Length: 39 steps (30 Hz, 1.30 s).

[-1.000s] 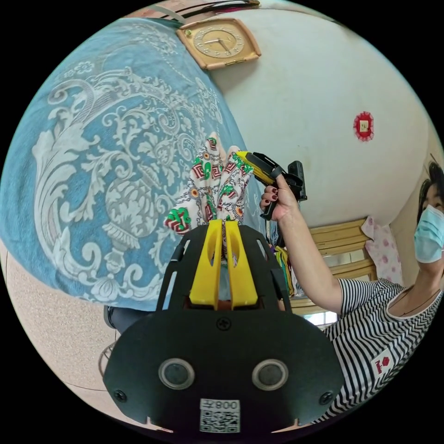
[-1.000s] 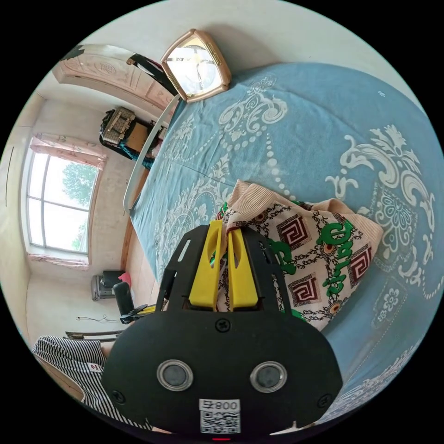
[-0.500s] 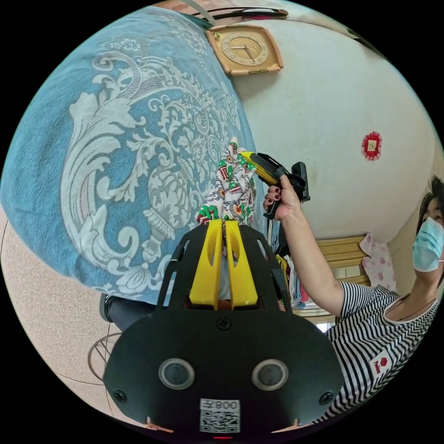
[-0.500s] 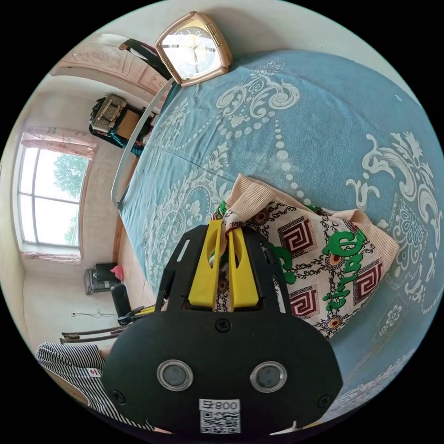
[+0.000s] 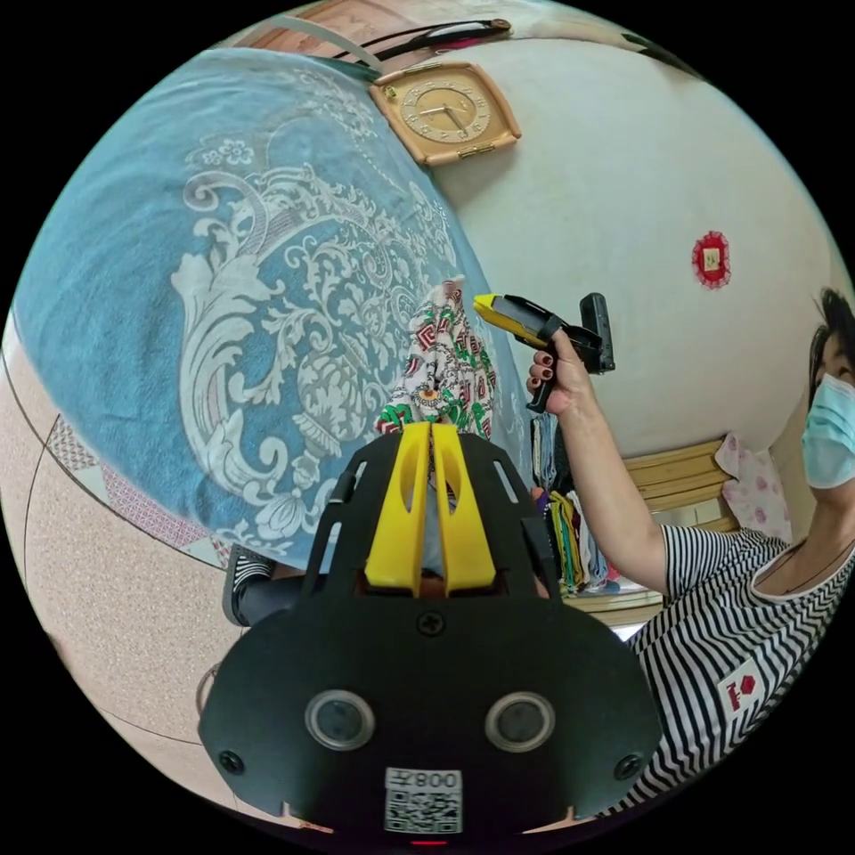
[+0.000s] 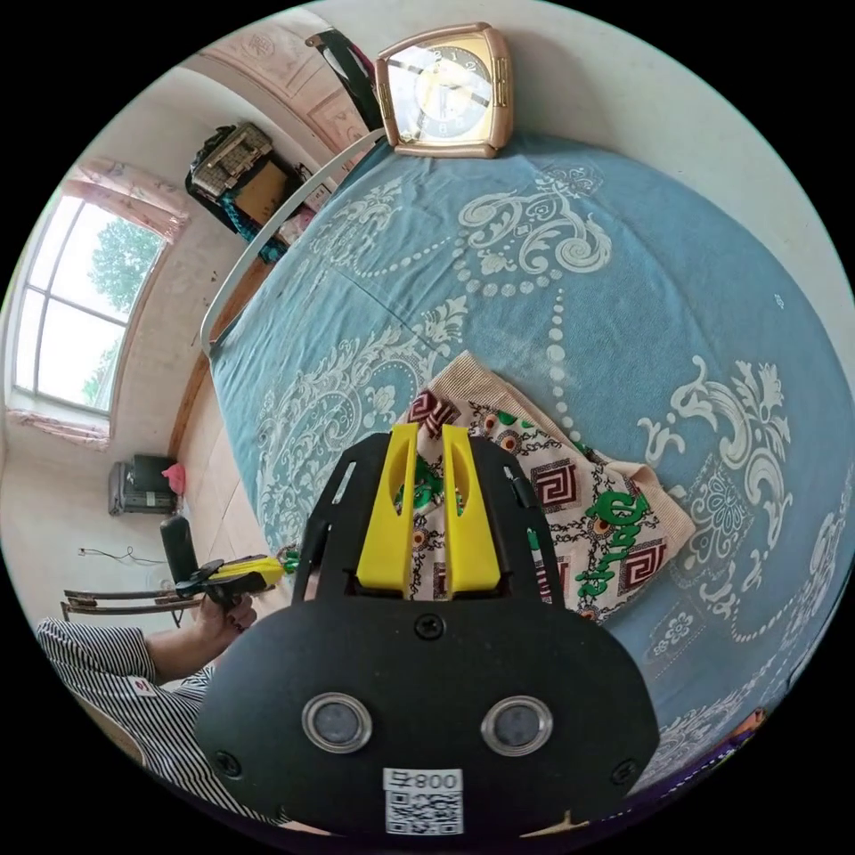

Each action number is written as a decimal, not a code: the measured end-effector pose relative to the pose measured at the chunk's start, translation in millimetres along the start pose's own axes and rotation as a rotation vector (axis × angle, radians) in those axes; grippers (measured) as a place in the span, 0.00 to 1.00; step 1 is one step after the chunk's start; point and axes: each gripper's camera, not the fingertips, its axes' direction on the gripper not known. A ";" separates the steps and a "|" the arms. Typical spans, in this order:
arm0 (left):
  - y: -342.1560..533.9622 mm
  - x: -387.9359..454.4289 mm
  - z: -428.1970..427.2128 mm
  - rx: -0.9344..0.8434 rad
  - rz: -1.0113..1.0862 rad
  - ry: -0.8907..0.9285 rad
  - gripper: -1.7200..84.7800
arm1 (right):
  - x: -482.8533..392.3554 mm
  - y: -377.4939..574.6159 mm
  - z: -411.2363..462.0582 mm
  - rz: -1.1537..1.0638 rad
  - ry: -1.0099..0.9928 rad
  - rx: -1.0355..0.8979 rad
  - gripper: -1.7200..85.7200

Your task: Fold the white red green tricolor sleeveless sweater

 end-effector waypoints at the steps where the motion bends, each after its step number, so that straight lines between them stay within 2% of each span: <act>1: 0.1 4.8 -1.4 -0.002 0.027 -0.008 0.02 | -5.2 7.3 -2.1 -0.006 -0.017 0.004 0.07; 8: -6.3 19.2 12.0 -0.041 0.118 -0.058 0.02 | -38.0 64.0 17.9 -0.050 -0.081 -0.042 0.03; 11: -7.0 12.1 28.7 -0.107 0.086 -0.172 0.02 | -37.0 70.9 39.0 -0.012 -0.057 -0.121 0.03; 13: -4.3 12.3 29.2 -0.096 0.060 -0.148 0.02 | -39.1 77.7 31.6 0.004 -0.108 -0.085 0.03; 19: 5.5 44.2 25.8 -0.105 0.142 -0.100 0.02 | -56.4 145.8 -15.5 0.018 -0.076 0.036 0.03; 26: 15.3 80.8 52.1 -0.185 0.234 -0.098 0.04 | -105.7 286.1 -19.9 0.025 0.074 0.005 0.10; 32: 20.5 106.6 78.9 -0.247 0.281 -0.171 0.04 | -149.4 320.8 6.5 -0.097 0.255 -0.020 0.11; 39: 34.2 125.5 99.9 -0.285 0.266 -0.196 0.05 | -167.3 337.0 37.7 -0.138 0.334 -0.038 0.08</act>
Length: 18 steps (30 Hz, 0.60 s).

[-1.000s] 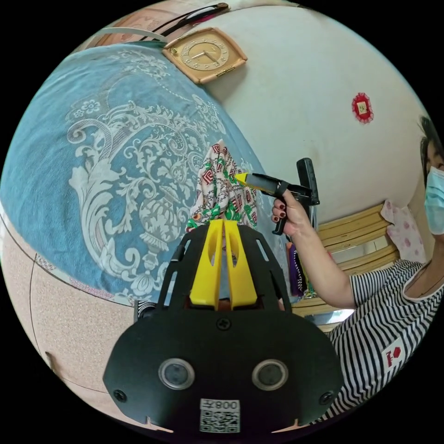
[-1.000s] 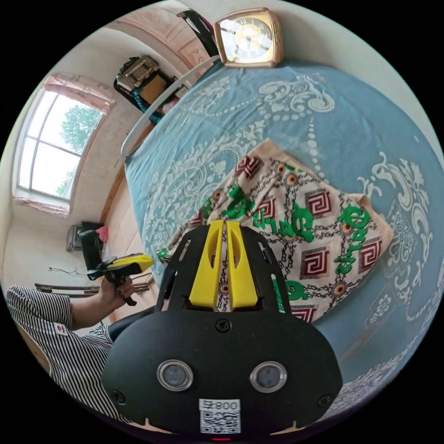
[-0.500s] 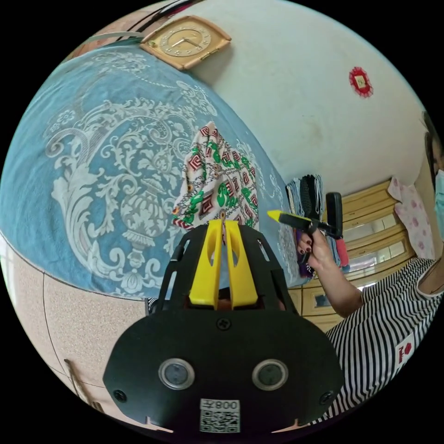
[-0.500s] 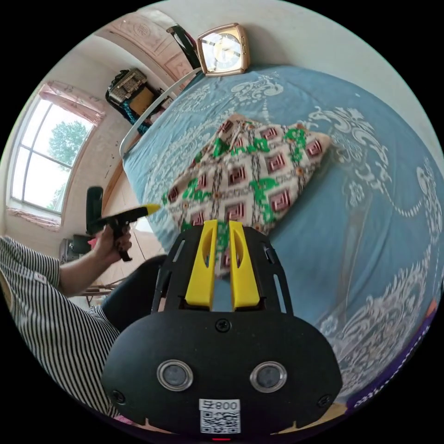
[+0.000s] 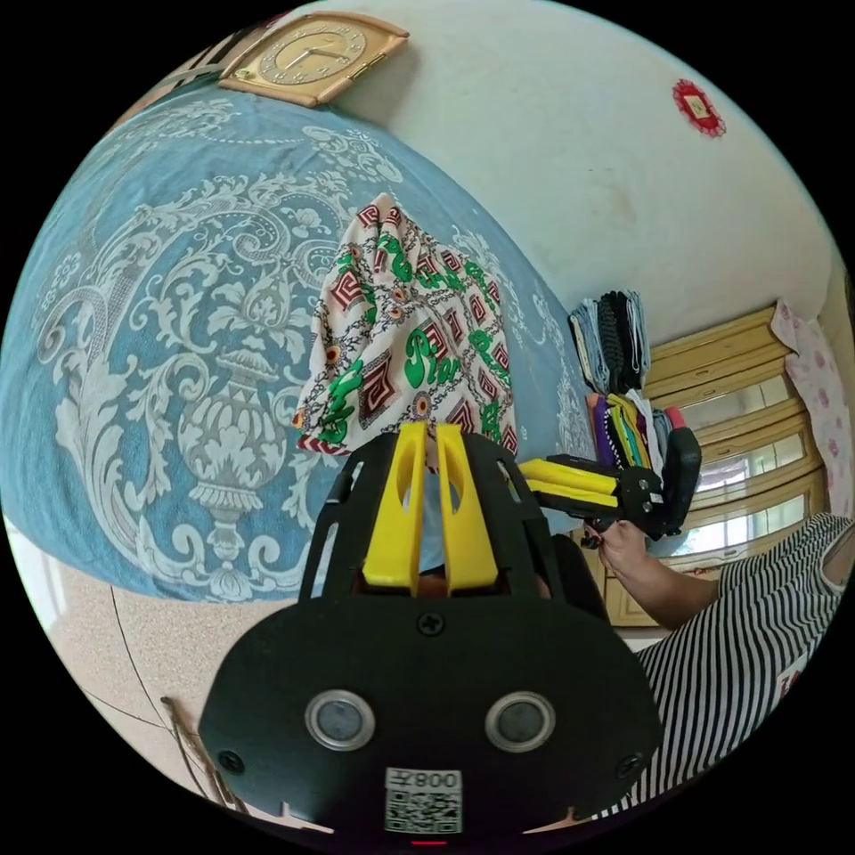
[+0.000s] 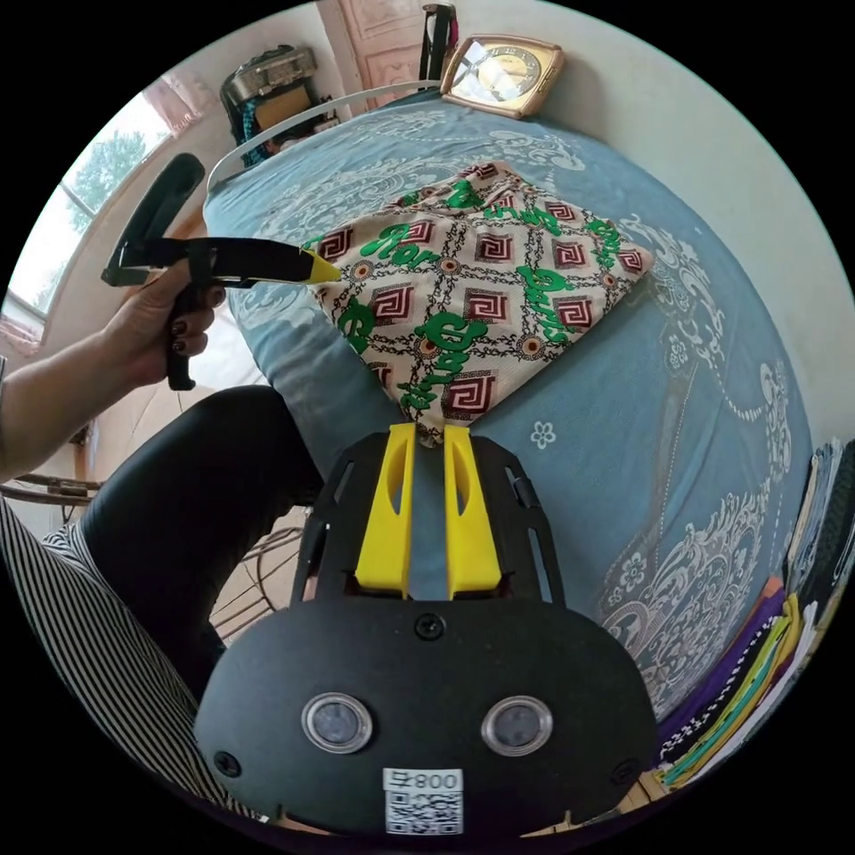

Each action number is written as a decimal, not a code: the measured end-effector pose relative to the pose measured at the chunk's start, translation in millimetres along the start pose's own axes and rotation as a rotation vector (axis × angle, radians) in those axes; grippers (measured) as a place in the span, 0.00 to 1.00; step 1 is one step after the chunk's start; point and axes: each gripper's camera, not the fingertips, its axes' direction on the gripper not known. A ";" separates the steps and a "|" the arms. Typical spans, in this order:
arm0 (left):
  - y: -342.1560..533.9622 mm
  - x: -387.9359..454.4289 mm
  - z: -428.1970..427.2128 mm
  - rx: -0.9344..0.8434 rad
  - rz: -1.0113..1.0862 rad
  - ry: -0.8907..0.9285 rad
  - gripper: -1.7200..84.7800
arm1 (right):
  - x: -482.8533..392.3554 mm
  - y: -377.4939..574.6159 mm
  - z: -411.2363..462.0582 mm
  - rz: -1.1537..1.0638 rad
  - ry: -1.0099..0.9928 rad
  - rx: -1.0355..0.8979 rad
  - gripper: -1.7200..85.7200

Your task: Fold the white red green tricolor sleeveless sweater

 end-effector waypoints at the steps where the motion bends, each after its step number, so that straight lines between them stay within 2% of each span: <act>1: 1.0 4.5 2.9 -0.004 -0.001 0.001 0.05 | -3.5 4.2 1.4 -0.007 0.016 0.004 0.07; 9: 10.7 45.5 16.8 -0.015 0.035 -0.005 0.05 | -13.6 42.5 2.9 -0.033 0.063 0.041 0.04; 11: 13.8 65.1 19.3 -0.009 0.108 -0.003 0.05 | -10.2 51.2 15.6 -0.009 0.041 0.013 0.04; 15: 20.8 131.5 44.8 -0.113 0.359 0.016 0.08 | 0.9 63.4 20.4 0.045 -0.022 0.043 0.04; 18: 29.8 178.5 69.0 -0.184 0.539 -0.084 0.10 | 14.7 74.1 25.5 0.079 -0.077 0.051 0.04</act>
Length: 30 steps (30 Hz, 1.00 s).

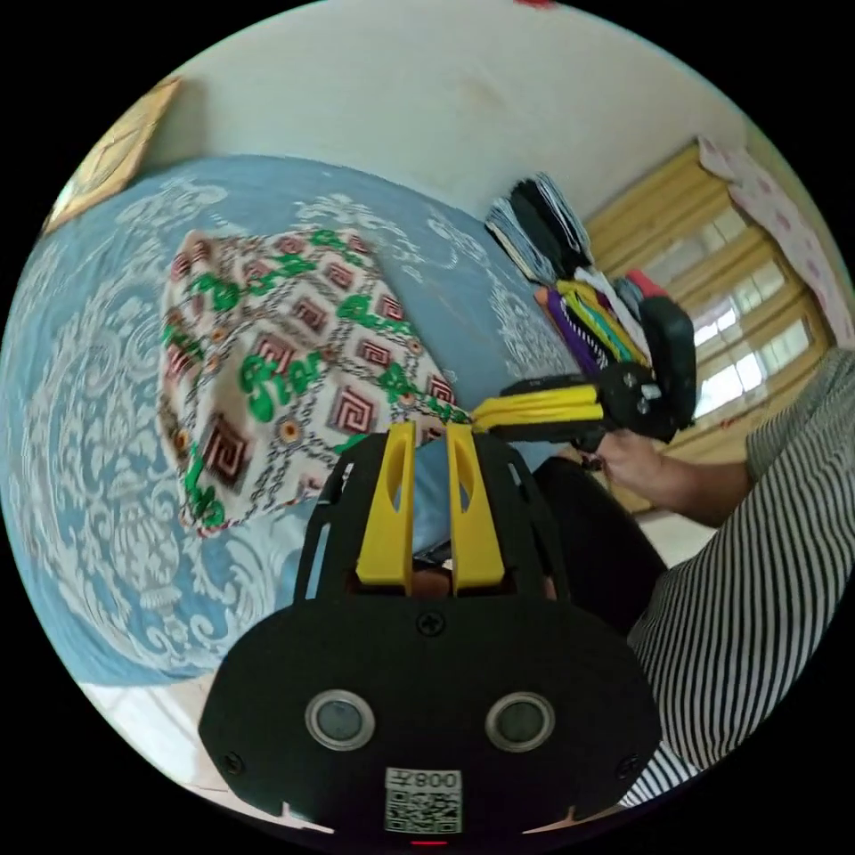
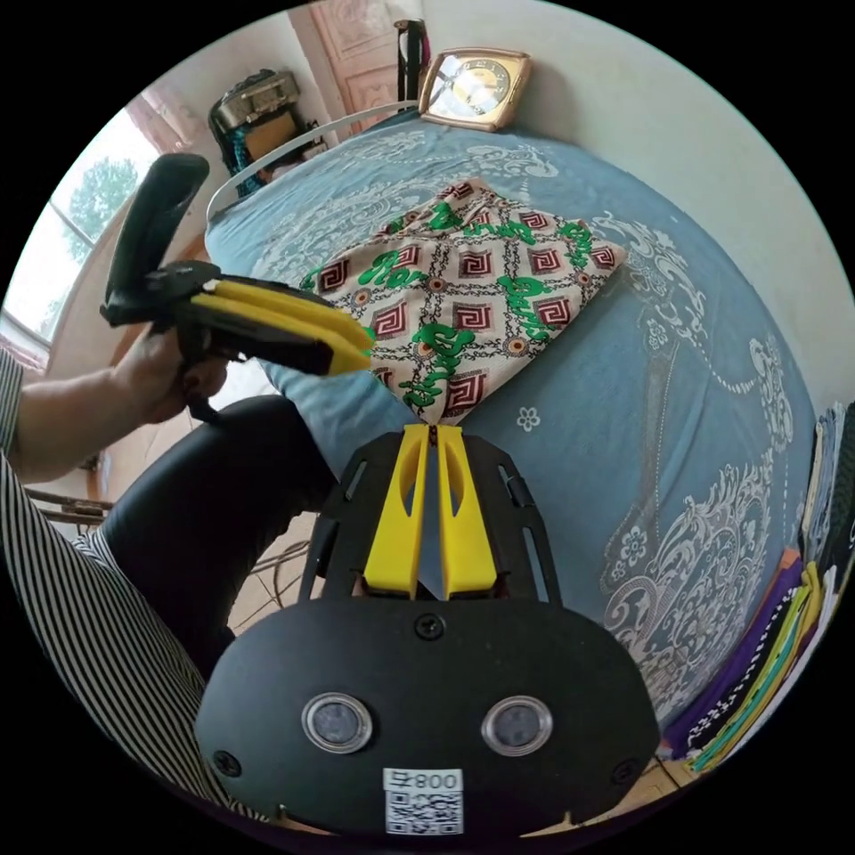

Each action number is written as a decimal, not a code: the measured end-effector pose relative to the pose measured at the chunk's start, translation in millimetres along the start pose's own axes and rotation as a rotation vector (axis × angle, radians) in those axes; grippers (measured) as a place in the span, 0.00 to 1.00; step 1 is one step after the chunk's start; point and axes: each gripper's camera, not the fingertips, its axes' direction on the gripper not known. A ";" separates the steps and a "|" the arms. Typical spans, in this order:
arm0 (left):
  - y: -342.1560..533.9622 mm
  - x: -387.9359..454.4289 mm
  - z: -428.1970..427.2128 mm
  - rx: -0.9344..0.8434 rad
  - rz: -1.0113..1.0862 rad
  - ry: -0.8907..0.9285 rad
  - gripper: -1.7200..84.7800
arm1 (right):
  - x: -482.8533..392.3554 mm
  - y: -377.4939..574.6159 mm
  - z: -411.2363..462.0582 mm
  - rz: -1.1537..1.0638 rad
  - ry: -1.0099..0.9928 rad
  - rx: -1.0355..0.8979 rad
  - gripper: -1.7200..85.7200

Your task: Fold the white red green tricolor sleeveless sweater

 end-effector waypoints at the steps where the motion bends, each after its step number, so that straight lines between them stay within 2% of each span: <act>1: -6.0 15.3 6.1 -0.021 0.058 -0.039 0.11 | 7.2 4.0 1.7 0.020 -0.034 0.006 0.04; 6: -20.5 61.3 28.8 -0.087 0.220 -0.189 0.10 | 34.7 18.0 7.4 0.071 -0.147 0.035 0.04; 9: -23.3 77.7 34.1 -0.081 0.233 -0.270 0.06 | 56.4 25.9 14.4 0.110 -0.229 0.048 0.04; 15: -23.0 84.9 30.7 -0.039 0.156 -0.239 0.03 | 126.3 66.5 41.7 0.317 -0.438 0.092 0.05; 20: -21.5 94.8 30.9 -0.028 0.160 -0.242 0.03 | 190.1 103.6 105.8 0.605 -0.891 0.144 0.10; 30: -16.5 101.3 34.3 -0.026 0.179 -0.261 0.03 | 232.0 122.9 180.0 0.751 -1.189 0.167 0.11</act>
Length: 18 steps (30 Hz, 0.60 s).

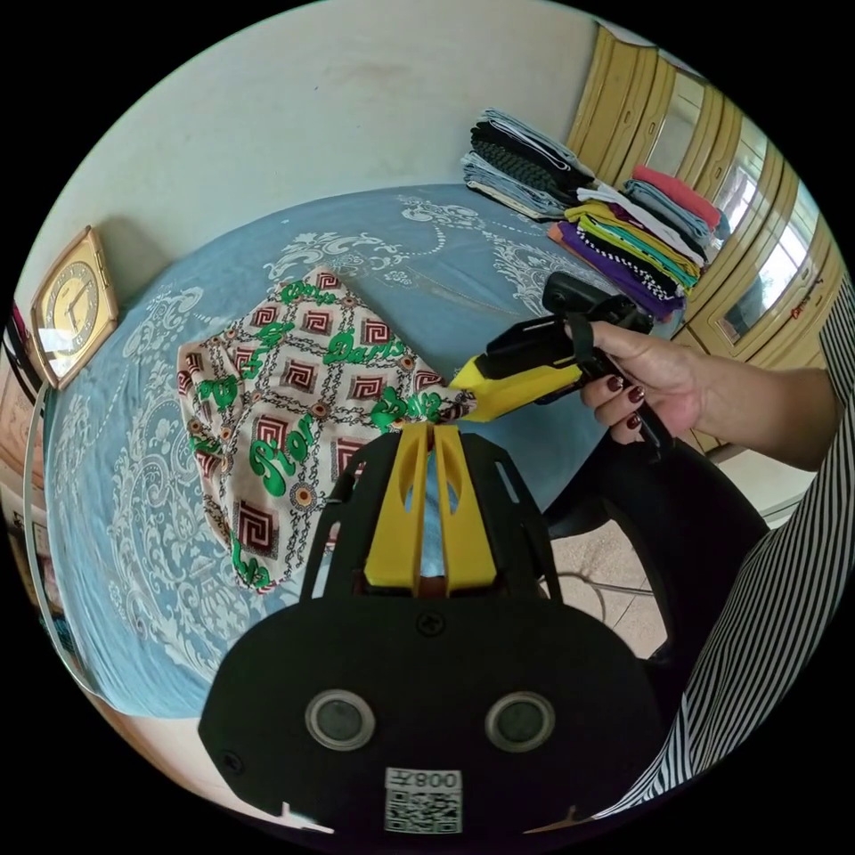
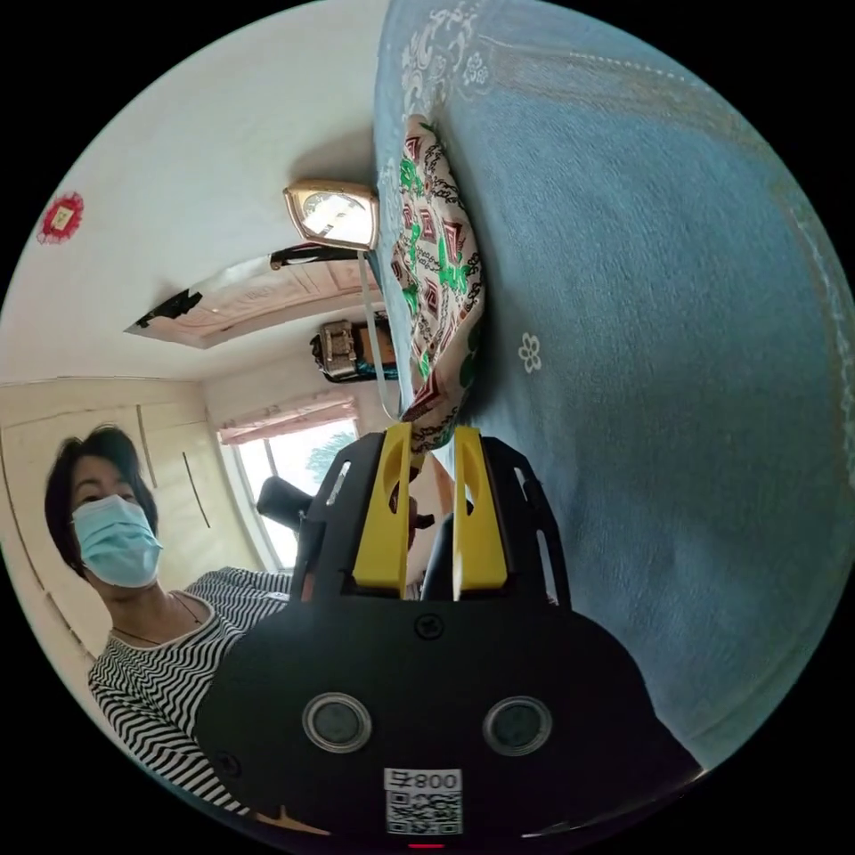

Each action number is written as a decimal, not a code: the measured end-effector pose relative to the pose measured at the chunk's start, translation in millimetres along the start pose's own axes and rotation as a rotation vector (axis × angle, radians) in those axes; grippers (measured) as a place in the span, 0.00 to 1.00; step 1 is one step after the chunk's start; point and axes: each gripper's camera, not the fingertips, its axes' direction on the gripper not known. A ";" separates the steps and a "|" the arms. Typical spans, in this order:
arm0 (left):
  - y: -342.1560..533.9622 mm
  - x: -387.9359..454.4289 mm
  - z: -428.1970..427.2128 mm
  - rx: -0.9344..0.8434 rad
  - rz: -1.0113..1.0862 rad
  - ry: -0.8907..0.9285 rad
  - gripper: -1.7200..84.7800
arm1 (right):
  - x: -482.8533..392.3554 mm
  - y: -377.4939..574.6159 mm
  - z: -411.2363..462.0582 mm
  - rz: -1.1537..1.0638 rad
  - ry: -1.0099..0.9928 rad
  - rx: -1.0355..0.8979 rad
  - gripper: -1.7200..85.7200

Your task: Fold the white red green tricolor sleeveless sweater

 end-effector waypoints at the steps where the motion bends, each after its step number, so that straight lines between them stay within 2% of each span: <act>1: 1.2 -2.2 0.4 -0.001 -0.007 0.005 0.03 | 5.0 -1.2 -3.3 0.003 -0.006 0.004 0.12; 6: 7.3 -10.7 2.6 0.004 -0.008 0.014 0.03 | 36.4 -1.7 -20.9 0.066 -0.074 0.061 0.12; 12: 16.6 -25.5 2.6 0.006 -0.003 0.008 0.03 | 55.5 -17.4 -10.7 0.075 -0.087 0.015 0.12; 18: 31.9 -56.4 1.9 0.002 -0.025 0.023 0.04 | 69.8 -28.6 -7.9 0.061 -0.109 0.012 0.06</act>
